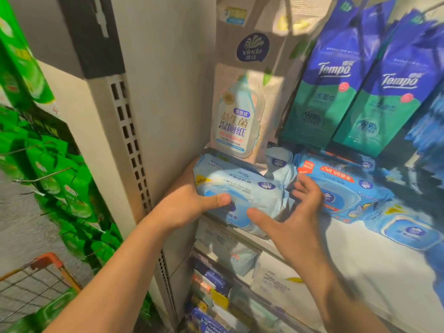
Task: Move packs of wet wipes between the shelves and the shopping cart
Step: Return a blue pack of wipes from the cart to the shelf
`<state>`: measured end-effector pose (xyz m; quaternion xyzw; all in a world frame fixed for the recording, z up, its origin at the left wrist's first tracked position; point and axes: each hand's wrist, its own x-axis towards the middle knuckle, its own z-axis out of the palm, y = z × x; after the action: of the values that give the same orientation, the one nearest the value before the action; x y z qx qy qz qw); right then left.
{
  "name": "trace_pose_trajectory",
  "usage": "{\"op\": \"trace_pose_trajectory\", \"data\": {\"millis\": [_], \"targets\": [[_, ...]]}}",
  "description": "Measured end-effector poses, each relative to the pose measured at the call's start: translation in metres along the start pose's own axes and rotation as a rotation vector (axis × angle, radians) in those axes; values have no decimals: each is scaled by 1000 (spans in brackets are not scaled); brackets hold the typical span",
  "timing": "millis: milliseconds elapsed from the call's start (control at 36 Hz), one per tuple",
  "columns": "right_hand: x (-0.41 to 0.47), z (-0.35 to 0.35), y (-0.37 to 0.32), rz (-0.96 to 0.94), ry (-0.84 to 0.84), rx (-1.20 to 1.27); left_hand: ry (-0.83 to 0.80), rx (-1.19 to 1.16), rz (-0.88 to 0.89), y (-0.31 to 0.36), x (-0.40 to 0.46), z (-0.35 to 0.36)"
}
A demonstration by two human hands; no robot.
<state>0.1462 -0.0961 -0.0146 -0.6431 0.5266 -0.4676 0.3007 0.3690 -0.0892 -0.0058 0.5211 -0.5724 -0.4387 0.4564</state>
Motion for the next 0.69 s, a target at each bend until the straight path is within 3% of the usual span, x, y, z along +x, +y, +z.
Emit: {"op": "trace_pose_trajectory", "data": {"millis": [167, 278, 472, 611, 694], "targets": [[4, -3, -7, 181, -41, 418, 302, -314, -207, 2, 3, 20], [3, 13, -13, 263, -36, 454, 382, -432, -273, 9, 6, 32], [8, 43, -19, 241, 9, 248, 517, -153, -203, 21, 24, 23], [11, 36, -3, 253, -92, 298, 427, -83, -330, 23, 5, 19], [10, 29, 5, 278, -173, 305, 416, 131, -324, 29, -19, 25]]}}
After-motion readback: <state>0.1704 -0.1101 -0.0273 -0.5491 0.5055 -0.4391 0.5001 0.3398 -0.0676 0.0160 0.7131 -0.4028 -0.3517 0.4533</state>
